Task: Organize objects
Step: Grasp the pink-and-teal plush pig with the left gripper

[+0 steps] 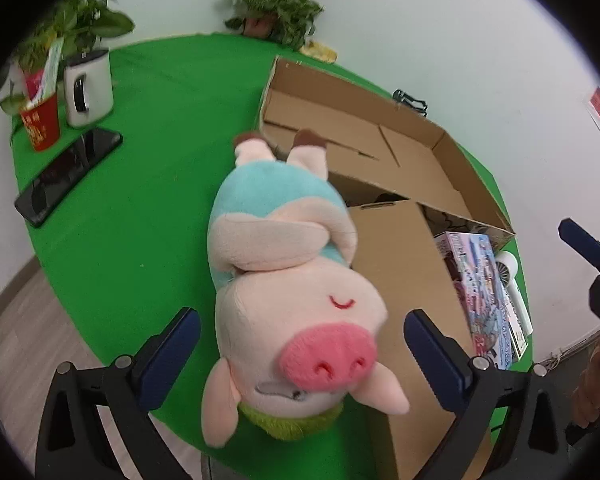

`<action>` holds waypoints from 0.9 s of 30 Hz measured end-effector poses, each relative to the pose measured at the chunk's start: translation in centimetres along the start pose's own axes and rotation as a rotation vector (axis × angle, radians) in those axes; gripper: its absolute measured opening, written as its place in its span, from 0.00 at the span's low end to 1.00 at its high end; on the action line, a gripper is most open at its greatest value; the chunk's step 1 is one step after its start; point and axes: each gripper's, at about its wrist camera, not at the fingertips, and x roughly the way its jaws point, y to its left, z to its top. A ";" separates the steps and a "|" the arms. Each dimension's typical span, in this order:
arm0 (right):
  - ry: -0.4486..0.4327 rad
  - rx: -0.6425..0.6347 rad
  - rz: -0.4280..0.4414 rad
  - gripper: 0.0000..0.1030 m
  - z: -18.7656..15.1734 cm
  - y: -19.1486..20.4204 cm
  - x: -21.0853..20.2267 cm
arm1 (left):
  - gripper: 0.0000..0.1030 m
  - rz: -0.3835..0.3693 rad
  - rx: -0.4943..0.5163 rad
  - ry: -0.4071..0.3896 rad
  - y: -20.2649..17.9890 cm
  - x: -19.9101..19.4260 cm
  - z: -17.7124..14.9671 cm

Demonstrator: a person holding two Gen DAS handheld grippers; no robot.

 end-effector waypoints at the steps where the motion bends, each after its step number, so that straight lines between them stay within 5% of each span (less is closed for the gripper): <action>1: 0.013 -0.003 0.028 1.00 0.6 0.0 1.1 | 0.95 -0.001 0.000 0.012 0.1 0.5 0.0; 14: 0.260 0.073 0.155 1.00 3.8 0.1 11.8 | 0.77 -0.087 -0.007 0.038 1.8 0.4 -1.4; 23: 0.405 -0.203 0.133 1.00 5.4 1.8 12.2 | 0.77 -0.107 -0.018 0.018 2.5 0.7 -1.1; 27: 0.407 -0.169 0.120 1.00 3.2 1.7 12.6 | 0.77 -0.131 -0.008 0.026 2.8 0.9 -1.2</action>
